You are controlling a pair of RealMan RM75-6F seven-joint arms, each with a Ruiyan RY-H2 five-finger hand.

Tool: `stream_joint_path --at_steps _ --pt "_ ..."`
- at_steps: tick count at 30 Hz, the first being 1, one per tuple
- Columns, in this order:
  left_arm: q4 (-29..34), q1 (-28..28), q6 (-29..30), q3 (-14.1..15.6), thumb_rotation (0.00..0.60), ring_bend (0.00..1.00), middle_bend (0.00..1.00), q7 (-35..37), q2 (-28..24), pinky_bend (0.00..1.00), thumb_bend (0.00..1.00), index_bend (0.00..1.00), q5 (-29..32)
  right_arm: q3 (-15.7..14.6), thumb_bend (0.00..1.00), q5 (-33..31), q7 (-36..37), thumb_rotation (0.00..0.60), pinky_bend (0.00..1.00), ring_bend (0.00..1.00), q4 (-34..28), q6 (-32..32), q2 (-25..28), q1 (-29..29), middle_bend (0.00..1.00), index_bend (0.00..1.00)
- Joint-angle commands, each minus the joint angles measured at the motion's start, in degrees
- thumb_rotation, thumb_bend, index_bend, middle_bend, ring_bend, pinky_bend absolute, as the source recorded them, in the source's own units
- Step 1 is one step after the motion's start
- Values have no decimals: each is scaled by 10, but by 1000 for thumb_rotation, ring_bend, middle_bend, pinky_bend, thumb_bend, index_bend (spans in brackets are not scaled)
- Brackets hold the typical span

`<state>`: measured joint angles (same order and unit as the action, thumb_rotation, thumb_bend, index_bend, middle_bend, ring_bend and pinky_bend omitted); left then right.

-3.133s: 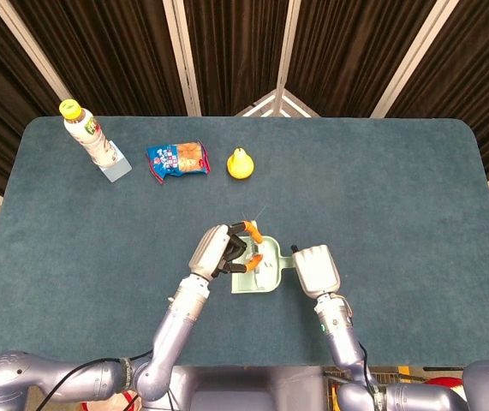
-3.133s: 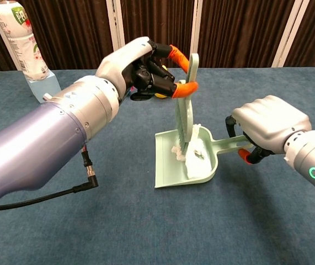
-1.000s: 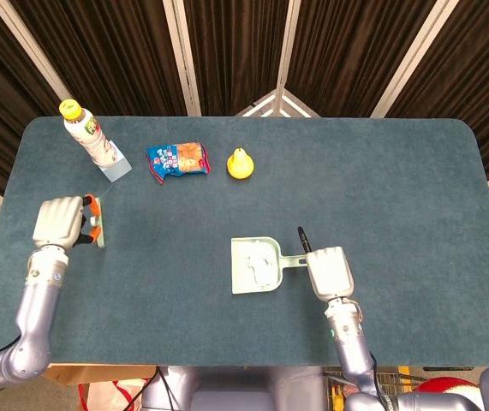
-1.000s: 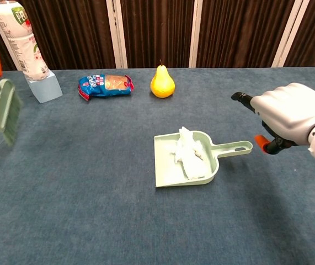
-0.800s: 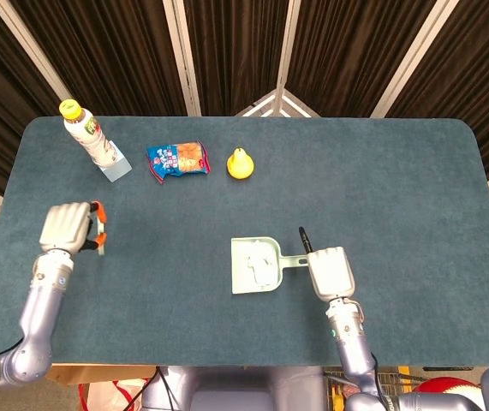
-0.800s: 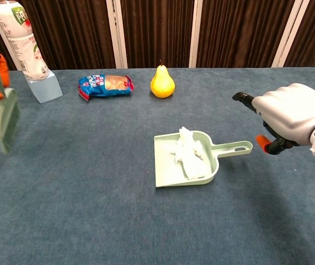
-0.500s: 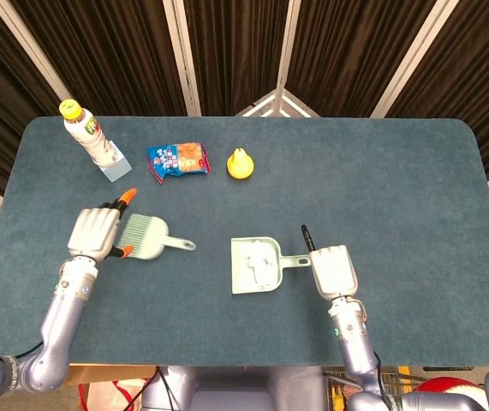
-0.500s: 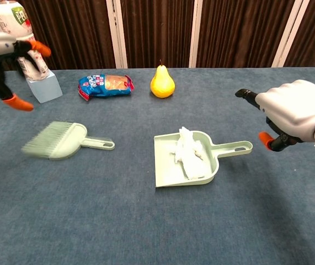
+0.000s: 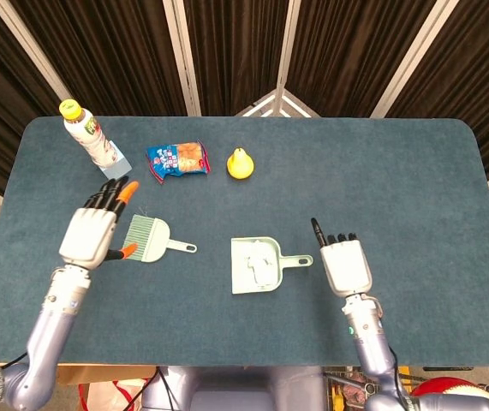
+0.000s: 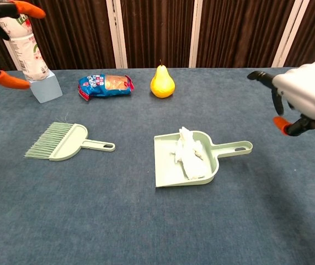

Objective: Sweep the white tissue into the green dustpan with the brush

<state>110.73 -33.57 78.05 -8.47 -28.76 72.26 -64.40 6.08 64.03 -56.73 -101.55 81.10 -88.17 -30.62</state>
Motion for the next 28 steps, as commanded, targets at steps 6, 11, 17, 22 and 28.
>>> stream_joint_path --at_steps 6,11,17,22,28 --pt "-42 101 68 73 600 0 0 119 -74 127 0 0 -110 -16 304 68 156 600 1 0 -49 15 113 52 0 0" --pt "-68 155 96 113 600 0 0 187 -102 43 0 0 -155 -33 302 103 256 600 0 0 -50 46 176 99 0 0" --pt "-134 215 148 146 600 0 0 225 -100 12 0 0 -213 -76 282 162 375 600 0 0 -35 88 239 167 0 0" --pt "-197 257 199 158 600 0 0 224 -82 8 0 0 -260 -123 282 229 434 600 0 0 20 140 250 229 0 0" --pt "-245 279 213 142 600 0 0 226 -63 0 0 0 -255 -130 282 254 456 600 0 0 69 160 243 260 0 0"
